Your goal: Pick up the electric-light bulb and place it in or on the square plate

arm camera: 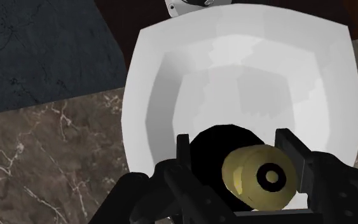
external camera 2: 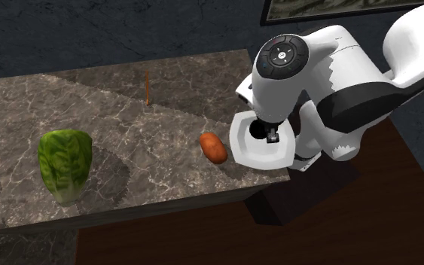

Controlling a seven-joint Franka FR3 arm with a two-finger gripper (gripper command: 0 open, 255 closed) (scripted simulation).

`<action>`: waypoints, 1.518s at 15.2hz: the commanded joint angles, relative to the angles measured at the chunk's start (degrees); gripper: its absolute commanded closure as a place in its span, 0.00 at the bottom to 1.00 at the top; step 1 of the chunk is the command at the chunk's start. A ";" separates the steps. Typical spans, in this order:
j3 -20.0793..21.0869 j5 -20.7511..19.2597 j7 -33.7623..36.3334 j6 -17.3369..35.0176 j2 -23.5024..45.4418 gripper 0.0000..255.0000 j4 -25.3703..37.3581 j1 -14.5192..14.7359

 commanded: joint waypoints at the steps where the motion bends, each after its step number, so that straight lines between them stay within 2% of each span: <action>1: -0.15 -0.11 0.06 1.43 -0.55 1.00 -1.95 -0.04; 7: -0.44 -0.27 0.47 5.71 -1.69 1.00 -7.37 -0.06; 12: -0.54 -0.32 0.55 5.89 -1.73 1.00 -7.61 0.06; 13: -0.11 -0.05 0.62 4.55 -2.70 1.00 -5.37 0.17; 14: -0.10 -0.04 0.62 4.55 -2.70 0.00 -5.37 0.17; 17: -9.91 7.64 -3.92 2.20 9.46 0.00 1.32 -1.25; 18: -10.73 8.40 -4.39 1.92 10.58 0.00 1.87 -1.38; 23: -10.35 8.20 -4.04 5.06 8.38 0.00 -3.42 -1.64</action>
